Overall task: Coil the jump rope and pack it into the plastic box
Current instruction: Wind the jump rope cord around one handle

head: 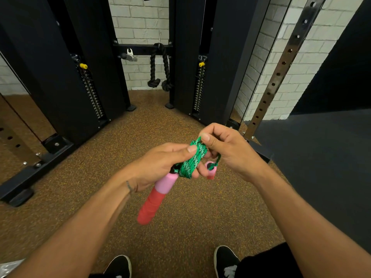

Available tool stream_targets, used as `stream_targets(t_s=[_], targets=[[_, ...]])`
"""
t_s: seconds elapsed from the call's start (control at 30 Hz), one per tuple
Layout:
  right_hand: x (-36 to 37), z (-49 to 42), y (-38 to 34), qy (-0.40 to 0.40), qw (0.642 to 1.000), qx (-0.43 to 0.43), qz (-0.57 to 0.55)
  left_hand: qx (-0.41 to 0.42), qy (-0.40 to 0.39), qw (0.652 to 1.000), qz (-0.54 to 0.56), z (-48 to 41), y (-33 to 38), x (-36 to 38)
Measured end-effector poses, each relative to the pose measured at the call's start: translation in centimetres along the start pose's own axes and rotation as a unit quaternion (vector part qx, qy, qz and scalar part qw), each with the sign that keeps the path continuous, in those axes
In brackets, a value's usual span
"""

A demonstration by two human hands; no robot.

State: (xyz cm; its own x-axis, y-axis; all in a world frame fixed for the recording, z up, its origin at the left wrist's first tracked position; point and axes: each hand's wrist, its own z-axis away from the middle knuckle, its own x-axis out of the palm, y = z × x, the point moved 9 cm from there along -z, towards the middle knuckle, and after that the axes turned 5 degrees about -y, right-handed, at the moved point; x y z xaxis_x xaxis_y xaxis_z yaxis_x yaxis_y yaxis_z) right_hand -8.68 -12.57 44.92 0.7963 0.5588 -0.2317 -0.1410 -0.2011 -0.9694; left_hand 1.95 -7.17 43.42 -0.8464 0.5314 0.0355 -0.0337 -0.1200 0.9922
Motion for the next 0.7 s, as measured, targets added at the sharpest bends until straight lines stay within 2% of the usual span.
stream_targets(t_s=[0.27,0.4,0.57,0.7], targets=[[1.3,-0.2,2.0,-0.042,0.988,0.079,-0.124,0.071,0.022,0.990,0.123,0.1,1.0,-0.6],[2.7,0.0,2.4,-0.067,0.973,0.107,-0.193,0.097,0.062,0.980,0.165,0.2,1.6,-1.0],[3.2,0.1,2.9,-0.061,0.980,0.129,-0.139,0.106,0.107,0.974,0.170,0.2,1.2,-2.4],[3.6,-0.1,3.2,-0.067,0.989,0.115,-0.062,0.119,0.142,0.965,0.185,0.2,1.2,-2.5]])
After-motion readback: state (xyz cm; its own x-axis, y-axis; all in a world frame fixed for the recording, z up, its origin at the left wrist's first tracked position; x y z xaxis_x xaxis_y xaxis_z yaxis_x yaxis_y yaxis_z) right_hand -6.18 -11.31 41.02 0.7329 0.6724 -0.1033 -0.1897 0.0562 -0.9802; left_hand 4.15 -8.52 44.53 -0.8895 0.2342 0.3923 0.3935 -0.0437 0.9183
